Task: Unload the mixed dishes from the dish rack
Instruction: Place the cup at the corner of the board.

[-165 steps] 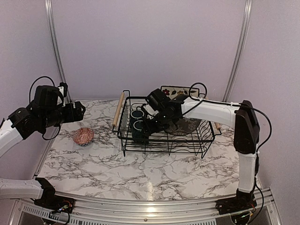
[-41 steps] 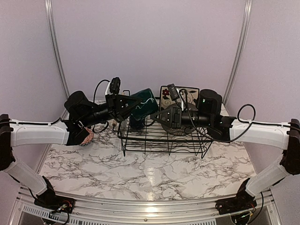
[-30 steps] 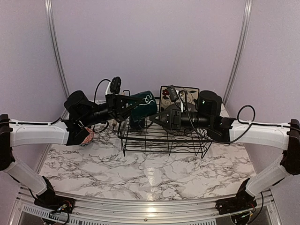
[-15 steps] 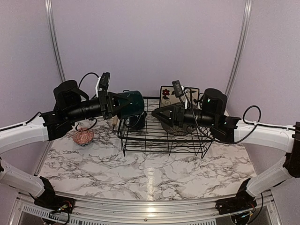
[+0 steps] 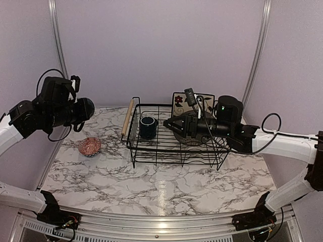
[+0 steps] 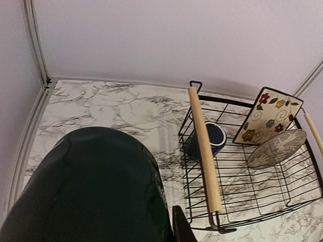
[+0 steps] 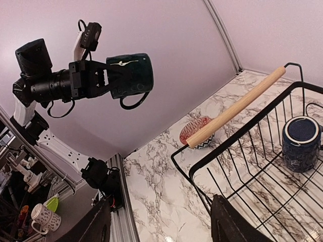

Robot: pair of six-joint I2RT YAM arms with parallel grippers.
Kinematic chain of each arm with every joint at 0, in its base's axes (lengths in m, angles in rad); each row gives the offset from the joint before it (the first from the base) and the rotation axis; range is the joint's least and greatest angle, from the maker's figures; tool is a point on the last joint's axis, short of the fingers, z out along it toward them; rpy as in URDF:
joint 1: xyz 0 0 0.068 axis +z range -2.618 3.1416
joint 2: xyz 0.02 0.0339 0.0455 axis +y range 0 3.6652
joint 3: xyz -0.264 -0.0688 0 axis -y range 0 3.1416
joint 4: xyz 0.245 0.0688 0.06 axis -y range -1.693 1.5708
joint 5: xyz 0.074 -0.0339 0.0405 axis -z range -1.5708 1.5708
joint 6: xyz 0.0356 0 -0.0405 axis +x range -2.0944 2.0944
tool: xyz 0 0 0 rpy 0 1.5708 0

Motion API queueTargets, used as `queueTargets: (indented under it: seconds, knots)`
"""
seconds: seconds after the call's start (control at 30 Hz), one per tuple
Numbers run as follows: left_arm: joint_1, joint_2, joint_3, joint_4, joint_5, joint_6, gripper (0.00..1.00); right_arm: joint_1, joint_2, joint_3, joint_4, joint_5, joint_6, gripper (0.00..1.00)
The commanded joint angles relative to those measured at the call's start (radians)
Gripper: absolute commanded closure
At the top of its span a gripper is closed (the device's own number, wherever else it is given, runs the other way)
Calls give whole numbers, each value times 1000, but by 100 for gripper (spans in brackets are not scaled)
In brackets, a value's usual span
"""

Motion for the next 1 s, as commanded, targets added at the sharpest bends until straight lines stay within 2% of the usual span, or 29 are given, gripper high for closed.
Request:
queueTargets:
  seconds: [0.0,0.2,0.47,0.7,0.97]
  knots:
    - [54,-11,1,-239,-253,66,100,-8,1,61,-39,18,-26,35]
    - [250,-29,-139,-258,-238,33,100,-9,9,69,-53,21,-31,35]
    - [457,26,-301,-129,-2,36,100,-11,1,68,-71,32,-39,35]
    - [524,121,-380,-35,116,32,100,-12,-23,57,-93,60,-50,35]
    - [534,222,-412,33,189,13,100,-22,-52,45,-131,140,-55,20]
